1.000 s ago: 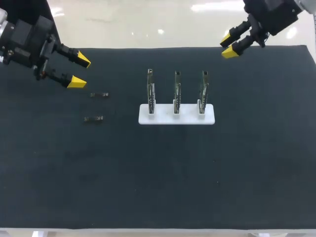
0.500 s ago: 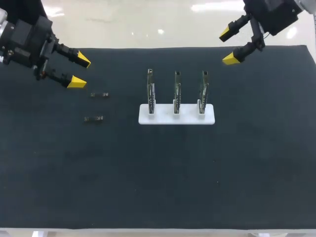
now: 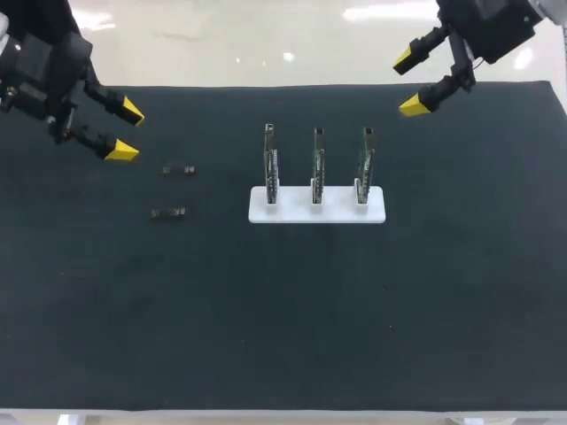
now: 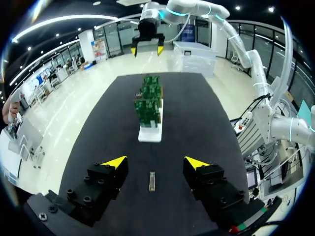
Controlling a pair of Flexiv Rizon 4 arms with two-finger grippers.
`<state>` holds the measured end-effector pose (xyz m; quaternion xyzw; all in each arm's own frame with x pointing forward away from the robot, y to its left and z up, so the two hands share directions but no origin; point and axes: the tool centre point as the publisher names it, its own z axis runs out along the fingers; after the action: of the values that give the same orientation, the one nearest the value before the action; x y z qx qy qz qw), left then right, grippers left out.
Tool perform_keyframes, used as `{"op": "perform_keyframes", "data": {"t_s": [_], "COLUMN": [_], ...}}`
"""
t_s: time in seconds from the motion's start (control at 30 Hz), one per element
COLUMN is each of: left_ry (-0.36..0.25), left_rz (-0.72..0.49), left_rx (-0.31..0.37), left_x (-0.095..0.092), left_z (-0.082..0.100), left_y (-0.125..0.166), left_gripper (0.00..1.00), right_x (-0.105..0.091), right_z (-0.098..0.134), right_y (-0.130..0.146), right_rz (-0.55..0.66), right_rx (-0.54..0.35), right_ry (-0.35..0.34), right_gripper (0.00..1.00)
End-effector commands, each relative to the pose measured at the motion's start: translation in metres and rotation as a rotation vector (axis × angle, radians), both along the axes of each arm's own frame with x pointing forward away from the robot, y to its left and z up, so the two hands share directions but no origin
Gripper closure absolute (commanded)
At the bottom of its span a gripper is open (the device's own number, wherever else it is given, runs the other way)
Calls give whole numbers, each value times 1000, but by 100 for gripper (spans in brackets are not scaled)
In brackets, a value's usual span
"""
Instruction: Pick up the optical module with the left hand, and insert it into the network port with the right hand.
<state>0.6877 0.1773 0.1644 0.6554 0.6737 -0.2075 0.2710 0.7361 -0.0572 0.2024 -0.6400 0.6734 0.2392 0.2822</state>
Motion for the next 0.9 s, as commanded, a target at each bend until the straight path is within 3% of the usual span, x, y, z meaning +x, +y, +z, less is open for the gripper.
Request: {"op": "perform_keyframes", "data": {"t_s": [0.03, 0.13, 0.33, 0.43, 0.9], "left_ry": [18, 32, 42, 70, 118], "left_rz": [13, 21, -5, 11, 4], "left_rx": [143, 244, 347, 432, 574], "left_x": [16, 25, 32, 33, 25], "left_z": [-14, -31, -58, -73, -124], "left_y": [7, 15, 21, 19, 14], "left_gripper": [0, 0, 0, 0, 0], "right_x": [0, 0, 0, 0, 0], "right_z": [0, 0, 0, 0, 0], "right_y": [0, 0, 0, 0, 0], "right_rz": [1, 1, 1, 1, 1], "right_rx": [2, 2, 2, 2, 2], "right_ry": [-1, -1, -1, -1, -1], "right_gripper": [0, 0, 0, 0, 0]}}
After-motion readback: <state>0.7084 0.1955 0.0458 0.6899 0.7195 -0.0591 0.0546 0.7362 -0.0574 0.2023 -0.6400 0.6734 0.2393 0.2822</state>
